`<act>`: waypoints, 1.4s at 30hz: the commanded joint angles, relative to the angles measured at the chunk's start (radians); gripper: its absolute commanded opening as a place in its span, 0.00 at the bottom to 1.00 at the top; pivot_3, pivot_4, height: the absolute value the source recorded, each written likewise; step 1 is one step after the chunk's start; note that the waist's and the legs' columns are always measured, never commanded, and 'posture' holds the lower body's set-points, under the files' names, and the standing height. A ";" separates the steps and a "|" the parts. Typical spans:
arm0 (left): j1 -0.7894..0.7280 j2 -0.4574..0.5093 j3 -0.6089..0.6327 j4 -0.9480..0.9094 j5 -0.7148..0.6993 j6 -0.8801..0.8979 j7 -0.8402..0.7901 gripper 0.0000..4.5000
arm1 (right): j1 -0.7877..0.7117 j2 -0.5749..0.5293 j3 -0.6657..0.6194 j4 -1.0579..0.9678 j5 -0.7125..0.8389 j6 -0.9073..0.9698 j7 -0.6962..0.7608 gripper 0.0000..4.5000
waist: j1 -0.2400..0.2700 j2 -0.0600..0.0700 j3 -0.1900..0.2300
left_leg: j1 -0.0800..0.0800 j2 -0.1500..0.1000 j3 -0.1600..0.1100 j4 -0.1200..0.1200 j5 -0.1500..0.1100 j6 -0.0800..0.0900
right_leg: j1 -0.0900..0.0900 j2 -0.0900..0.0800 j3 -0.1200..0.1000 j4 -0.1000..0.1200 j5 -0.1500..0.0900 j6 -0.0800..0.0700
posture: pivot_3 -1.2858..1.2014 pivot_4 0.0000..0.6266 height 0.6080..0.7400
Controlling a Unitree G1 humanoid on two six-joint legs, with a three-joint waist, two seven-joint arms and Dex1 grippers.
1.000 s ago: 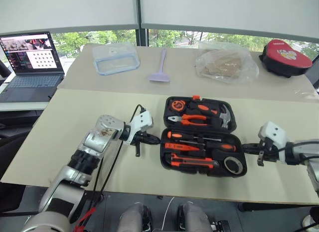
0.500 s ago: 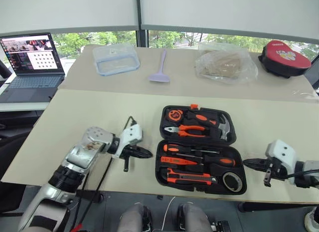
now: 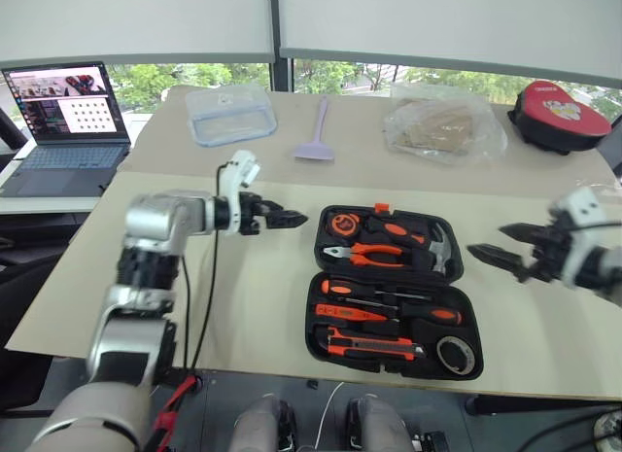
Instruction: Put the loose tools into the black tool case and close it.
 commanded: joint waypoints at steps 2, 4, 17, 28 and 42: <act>-0.062 -0.055 -0.047 0.139 0.049 -0.079 0.039 1.00 | -0.141 0.048 0.036 0.147 -0.043 0.041 -0.093 0.98 | -0.007 0.000 0.000 | 0.000 -0.001 0.001 -0.001 0.000 0.000 | -0.001 0.000 0.000 0.000 0.000 0.000 | 0.52 0.24 0.93; -0.086 -0.093 -0.056 0.207 0.072 -0.124 0.065 1.00 | -0.186 0.076 0.067 0.210 -0.079 0.033 -0.138 0.98 | -0.009 0.000 0.000 | 0.000 -0.002 0.001 -0.002 0.000 0.000 | -0.001 0.000 0.000 -0.001 0.000 0.001 | 0.52 0.24 0.93; -0.095 -0.134 -0.079 0.287 0.131 -0.213 0.076 0.33 | -0.204 0.116 0.078 0.201 -0.086 0.065 -0.177 0.25 | -0.010 0.000 0.000 | 0.001 -0.004 0.000 -0.003 0.000 -0.001 | 0.001 -0.003 0.000 -0.001 -0.001 0.001 | 0.52 0.24 0.93; -0.067 -0.137 -0.070 0.209 0.116 -0.169 0.064 0.00 | -0.212 0.136 0.066 0.130 -0.058 0.116 -0.193 0.10 | -0.013 0.001 0.000 | 0.002 -0.004 0.000 -0.003 0.000 -0.001 | 0.001 -0.003 0.001 0.000 -0.001 0.001 | 0.52 0.24 0.93; -0.046 -0.130 -0.077 0.176 0.122 -0.169 0.064 0.00 | -0.239 0.125 0.038 0.144 -0.035 0.162 -0.206 0.59 | -0.016 0.001 0.000 | 0.002 -0.004 0.000 -0.005 0.001 -0.001 | 0.000 -0.003 0.001 -0.001 -0.001 0.001 | 0.52 0.24 0.93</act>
